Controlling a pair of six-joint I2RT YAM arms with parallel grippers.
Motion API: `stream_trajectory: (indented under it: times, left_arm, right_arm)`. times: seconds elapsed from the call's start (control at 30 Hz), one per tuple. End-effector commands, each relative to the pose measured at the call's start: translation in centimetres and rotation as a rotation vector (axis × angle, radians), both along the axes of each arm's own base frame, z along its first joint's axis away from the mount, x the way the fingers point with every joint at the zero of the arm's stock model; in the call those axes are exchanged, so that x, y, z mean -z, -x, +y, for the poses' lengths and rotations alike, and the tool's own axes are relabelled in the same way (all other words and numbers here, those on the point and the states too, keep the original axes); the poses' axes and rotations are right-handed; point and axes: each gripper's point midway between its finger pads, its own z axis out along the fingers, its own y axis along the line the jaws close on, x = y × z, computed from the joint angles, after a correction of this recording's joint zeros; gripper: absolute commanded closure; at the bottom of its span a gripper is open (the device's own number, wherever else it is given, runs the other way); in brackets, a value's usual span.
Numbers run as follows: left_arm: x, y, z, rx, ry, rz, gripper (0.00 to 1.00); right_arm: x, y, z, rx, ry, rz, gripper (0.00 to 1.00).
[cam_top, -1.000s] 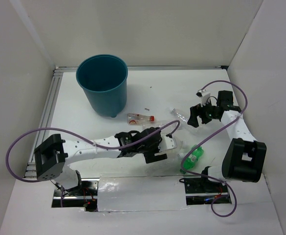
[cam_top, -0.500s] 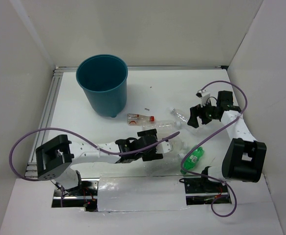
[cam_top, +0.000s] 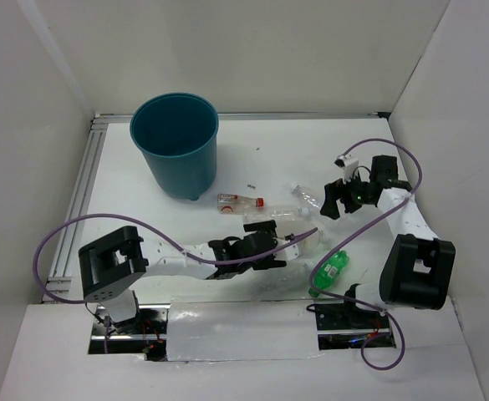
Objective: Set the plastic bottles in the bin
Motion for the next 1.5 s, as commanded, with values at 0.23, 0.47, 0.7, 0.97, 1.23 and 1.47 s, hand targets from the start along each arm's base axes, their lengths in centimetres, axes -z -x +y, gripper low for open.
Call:
stream_trajectory:
  times: [0.23, 0.47, 0.7, 0.97, 1.23, 1.47]
  left_arm:
    - [-2.6, -0.4, -1.1, -0.047, 0.083, 0.012, 1.00]
    - [-8.8, -0.8, -1.1, -0.085, 0.215, -0.005, 1.00]
    - [-13.3, -0.6, 0.2, -0.110, 0.298, -0.004, 1.00]
    - [-16.0, -3.5, 6.0, -0.258, 0.306, -0.058, 1.00]
    - [-26.0, -5.8, 10.9, -0.398, 0.515, -0.178, 1.00]
    - [-35.4, -10.2, 18.4, -0.635, 0.830, -0.281, 1.00]
  right_arm:
    - [0.7, 0.8, -0.1, -0.009, 0.001, 0.026, 0.01]
    - [0.6, 0.8, 0.1, -0.014, -0.006, 0.025, 0.01]
    - [-0.8, 0.2, -0.3, -0.005, -0.015, -0.031, 0.03]
    - [-7.1, -0.5, 0.8, -0.033, -0.121, -0.213, 0.10]
    - [-6.8, -1.2, 0.1, 0.015, -0.105, -0.203, 0.02]
    - [-4.4, -1.2, -0.1, 0.016, -0.107, -0.132, 0.08]
